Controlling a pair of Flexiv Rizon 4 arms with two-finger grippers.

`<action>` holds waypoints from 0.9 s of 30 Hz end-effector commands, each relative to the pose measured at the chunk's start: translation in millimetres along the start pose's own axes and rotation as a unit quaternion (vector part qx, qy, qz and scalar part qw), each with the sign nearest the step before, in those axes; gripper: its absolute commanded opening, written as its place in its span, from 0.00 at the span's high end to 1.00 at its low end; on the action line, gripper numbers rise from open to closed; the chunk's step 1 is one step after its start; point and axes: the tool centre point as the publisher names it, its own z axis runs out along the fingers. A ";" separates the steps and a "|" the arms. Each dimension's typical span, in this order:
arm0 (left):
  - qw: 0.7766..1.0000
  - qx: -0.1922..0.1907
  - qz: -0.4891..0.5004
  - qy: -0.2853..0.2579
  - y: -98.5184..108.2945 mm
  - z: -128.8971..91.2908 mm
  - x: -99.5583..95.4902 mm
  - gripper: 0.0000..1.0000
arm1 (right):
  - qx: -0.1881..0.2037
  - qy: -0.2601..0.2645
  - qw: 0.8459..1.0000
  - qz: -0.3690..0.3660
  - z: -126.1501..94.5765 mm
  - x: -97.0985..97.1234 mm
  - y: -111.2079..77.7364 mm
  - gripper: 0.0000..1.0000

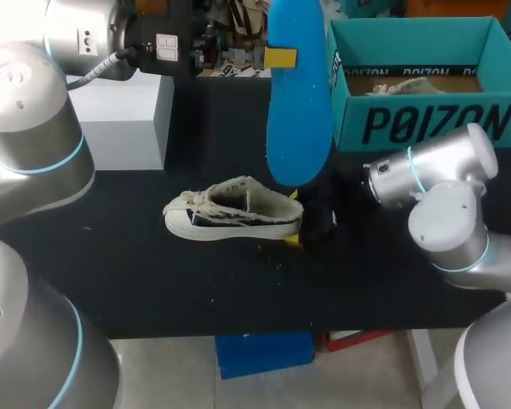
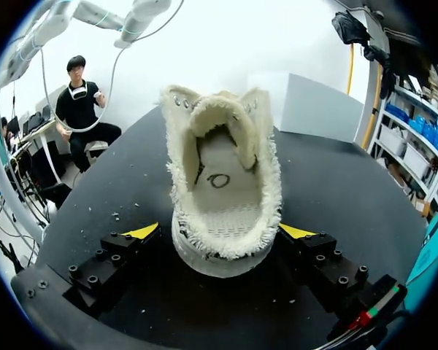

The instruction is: Take the shoe out of the shoebox, open the shoe tongue, remove and reinsert the insole, then place the shoe into the shoebox

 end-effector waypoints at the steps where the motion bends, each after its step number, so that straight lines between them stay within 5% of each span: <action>1: 1.000 0.001 0.000 -0.002 1.4 1.2 -0.1 1.00 | 0.114 0.005 0.994 0.001 -29.1 -6.6 22.8 0.00; 8: 1.000 0.001 0.000 -0.002 1.4 1.2 -0.1 1.00 | 0.189 -0.014 0.982 0.004 -49.6 -16.9 32.2 0.00; 15: 1.000 0.001 0.000 -0.002 1.4 1.2 -0.1 1.00 | 0.274 -0.014 0.962 0.001 -46.9 -28.2 38.3 0.00; 27: 1.000 0.001 0.000 -0.002 1.4 1.2 -0.1 1.00 | 0.344 -0.003 0.939 -0.026 -36.4 -54.2 62.6 0.00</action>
